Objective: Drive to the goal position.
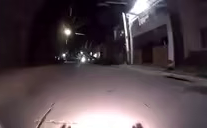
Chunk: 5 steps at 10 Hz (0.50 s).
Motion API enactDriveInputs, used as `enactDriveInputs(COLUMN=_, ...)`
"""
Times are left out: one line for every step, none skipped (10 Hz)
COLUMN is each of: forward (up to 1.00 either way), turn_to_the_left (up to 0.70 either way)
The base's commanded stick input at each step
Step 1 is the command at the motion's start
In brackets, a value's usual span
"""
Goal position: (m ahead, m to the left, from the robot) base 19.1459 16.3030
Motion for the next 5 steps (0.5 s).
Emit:
enactDriveInputs(forward=0.60, turn_to_the_left=0.00)
enactDriveInputs(forward=0.60, turn_to_the_left=0.00)
enactDriveInputs(forward=0.60, turn_to_the_left=0.00)
enactDriveInputs(forward=0.60, turn_to_the_left=0.00)
enactDriveInputs(forward=0.60, turn_to_the_left=0.00)
